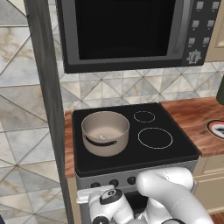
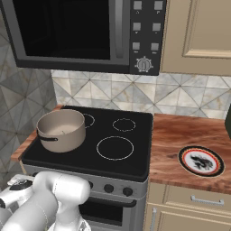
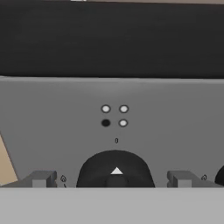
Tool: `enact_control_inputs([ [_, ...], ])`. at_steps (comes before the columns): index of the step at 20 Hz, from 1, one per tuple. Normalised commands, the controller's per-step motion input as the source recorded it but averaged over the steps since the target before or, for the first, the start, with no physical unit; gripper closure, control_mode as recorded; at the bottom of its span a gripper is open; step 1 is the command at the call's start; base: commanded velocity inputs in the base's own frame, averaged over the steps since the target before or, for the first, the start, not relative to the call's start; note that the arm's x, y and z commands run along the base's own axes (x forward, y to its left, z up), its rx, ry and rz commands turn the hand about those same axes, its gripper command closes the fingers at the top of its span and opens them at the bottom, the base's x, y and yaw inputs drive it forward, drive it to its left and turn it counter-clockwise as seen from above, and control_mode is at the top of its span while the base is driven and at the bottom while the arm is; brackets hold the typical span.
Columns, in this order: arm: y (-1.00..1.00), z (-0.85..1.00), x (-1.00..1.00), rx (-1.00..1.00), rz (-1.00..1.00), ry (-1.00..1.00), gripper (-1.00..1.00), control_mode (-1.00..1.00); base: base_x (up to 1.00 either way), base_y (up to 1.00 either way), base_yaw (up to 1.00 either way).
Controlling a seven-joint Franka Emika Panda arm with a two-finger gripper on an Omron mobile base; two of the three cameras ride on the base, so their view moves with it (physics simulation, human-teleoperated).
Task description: Retrieve the frozen meat and place it in the pot on a burner. Then turn the burner on.
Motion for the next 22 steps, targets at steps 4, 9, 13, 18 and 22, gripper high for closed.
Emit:
enact_control_inputs([
  [4,0.04,0.00,0.00,0.00,0.00,0.00,-1.00,-1.00,0.00,0.00,0.00],
  [9,0.04,0.00,0.00,0.00,0.00,0.00,1.00,-1.00,0.00,0.00,0.00],
  [13,0.00,0.00,0.00,0.00,0.00,0.00,1.00,-1.00,0.00,0.00,0.00],
  [18,0.00,0.00,0.00,0.00,0.00,0.00,1.00,-1.00,0.00,0.00,0.00],
  [22,0.00,0.00,0.00,-0.04,0.04,0.00,1.00,-1.00,0.00,0.00,0.00],
])
